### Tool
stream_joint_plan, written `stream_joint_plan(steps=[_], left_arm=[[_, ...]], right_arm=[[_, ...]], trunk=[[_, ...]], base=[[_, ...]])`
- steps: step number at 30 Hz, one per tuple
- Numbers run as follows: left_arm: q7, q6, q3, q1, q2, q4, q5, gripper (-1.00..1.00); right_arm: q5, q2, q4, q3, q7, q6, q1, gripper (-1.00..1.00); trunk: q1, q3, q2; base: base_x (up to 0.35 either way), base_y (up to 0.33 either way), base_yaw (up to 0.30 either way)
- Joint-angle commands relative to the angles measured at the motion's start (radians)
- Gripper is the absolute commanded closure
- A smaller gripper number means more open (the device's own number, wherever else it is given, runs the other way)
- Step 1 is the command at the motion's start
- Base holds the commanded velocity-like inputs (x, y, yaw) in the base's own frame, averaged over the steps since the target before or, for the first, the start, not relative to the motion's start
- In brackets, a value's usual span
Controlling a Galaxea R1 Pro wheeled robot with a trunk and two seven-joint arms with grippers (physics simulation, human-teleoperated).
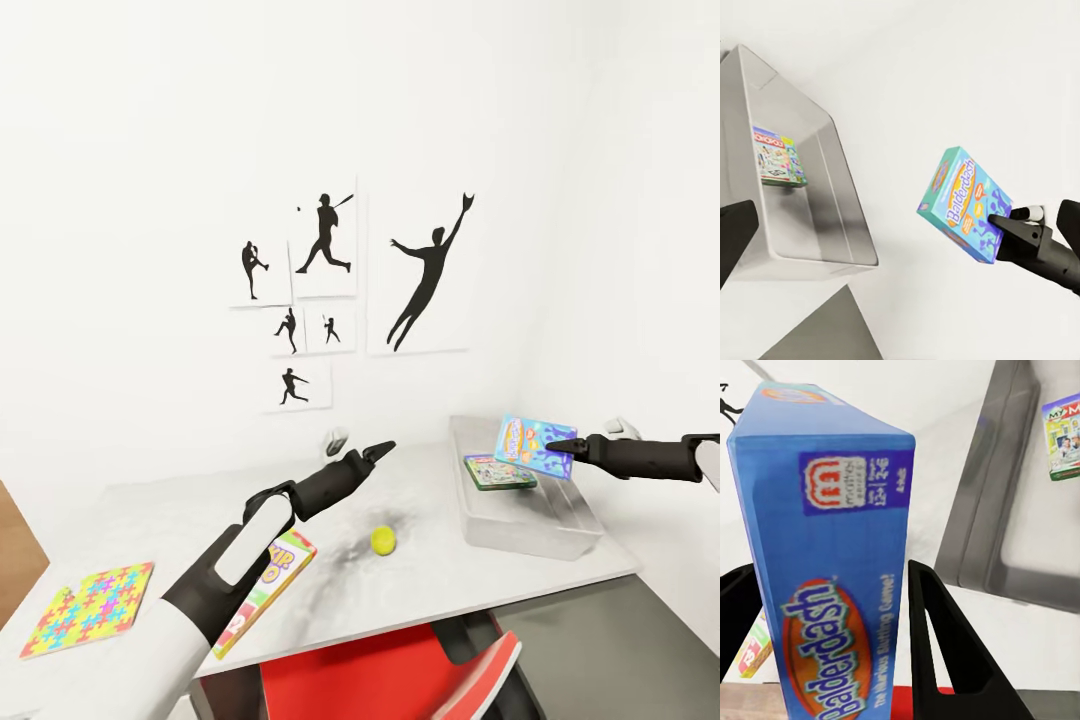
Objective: Put all the toys in the child's room - the three board games (two on the bed and one on the table), the two jigsaw puzzles on the table, and the tennis ball on the table - inside the toy box on the table in the child's room.
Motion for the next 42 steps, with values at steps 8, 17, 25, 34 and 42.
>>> stream_joint_plan(steps=[8, 17, 25, 34, 42], left_arm=[[-0.002, 0.006, 0.001, 0.000, 0.017, -0.003, 0.007, -1.00], [-0.001, 0.009, 0.001, -0.001, 0.023, -0.007, 0.007, -1.00], [-0.001, 0.011, 0.001, -0.001, 0.023, -0.007, 0.007, -1.00], [-0.001, 0.012, 0.001, -0.001, 0.024, -0.010, 0.020, -1.00], [0.001, 0.015, 0.000, -0.007, 0.030, -0.031, 0.053, -1.00]], right_arm=[[0.006, 0.031, 0.111, 0.020, 0.003, 0.001, -0.069, 1.00], [0.046, 0.080, 0.337, 0.055, -0.038, 0.001, -0.176, 1.00], [0.066, 0.087, 0.376, 0.061, -0.052, 0.001, -0.197, 1.00], [0.073, 0.082, 0.374, 0.064, -0.056, 0.001, -0.204, 1.00], [0.072, 0.079, 0.376, 0.063, -0.057, 0.001, -0.207, 1.00]], trunk=[[0.000, 0.000, -0.001], [0.000, 0.000, -0.001], [0.000, 0.000, -0.001], [0.000, -0.006, -0.001], [0.000, -0.017, -0.001]], base=[[-0.001, -0.002, 0.000], [0.000, 0.000, 0.000], [0.000, 0.000, 0.000], [0.000, 0.000, 0.000], [0.000, 0.000, 0.000]])
